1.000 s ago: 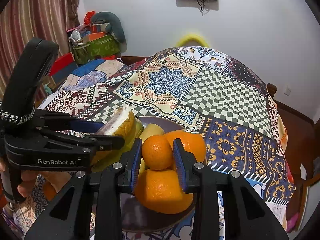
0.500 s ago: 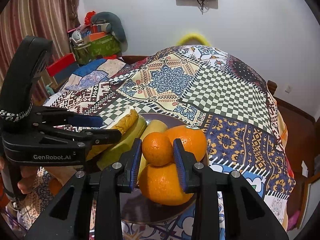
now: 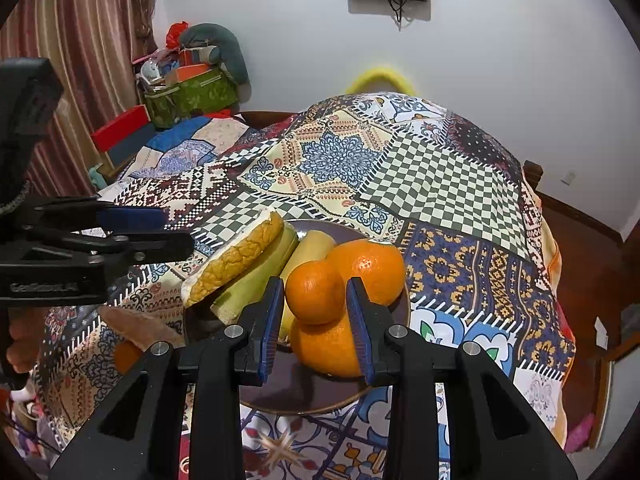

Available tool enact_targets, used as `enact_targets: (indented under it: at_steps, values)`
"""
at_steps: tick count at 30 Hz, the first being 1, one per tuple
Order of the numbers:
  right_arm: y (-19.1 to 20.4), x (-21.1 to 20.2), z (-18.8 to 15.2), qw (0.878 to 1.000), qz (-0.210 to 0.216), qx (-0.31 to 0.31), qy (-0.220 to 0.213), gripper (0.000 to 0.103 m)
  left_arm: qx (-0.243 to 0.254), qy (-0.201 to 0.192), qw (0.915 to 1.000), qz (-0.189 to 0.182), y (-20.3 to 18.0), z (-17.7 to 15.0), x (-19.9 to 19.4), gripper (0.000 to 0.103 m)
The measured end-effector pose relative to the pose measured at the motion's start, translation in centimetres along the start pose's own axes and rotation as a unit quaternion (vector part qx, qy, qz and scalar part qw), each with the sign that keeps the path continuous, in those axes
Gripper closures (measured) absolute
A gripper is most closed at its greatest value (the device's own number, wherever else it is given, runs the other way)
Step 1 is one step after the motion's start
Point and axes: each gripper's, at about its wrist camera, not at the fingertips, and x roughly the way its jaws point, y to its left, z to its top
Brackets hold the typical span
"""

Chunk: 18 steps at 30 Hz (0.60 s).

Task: Organize fruits
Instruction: 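Lower both held fruits onto the plate and open both grippers, then move both open grippers from the plate toward the remaining mandarin and pomelo segment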

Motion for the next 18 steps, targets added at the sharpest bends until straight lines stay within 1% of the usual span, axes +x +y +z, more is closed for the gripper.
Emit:
enact_targets:
  at_steps: [8,12,18]
  values:
    - [0.5,0.7,0.0,1.0,-0.004,-0.003,0.011,0.074,0.008,-0.021,0.9997,0.013,0.4,-0.8,-2.5,0.053]
    - [0.6,-0.4,-0.2,1.0,-0.001,0.002,0.006,0.074,0.005,-0.029,0.9994,0.019,0.6,-1.0,-3.3,0.053]
    - [1.1,-2.4,-0.4,1.0,-0.002,0.003,-0.003,0.074,-0.004,-0.03,0.9994,0.017,0.8,-1.8,-4.3,0.053]
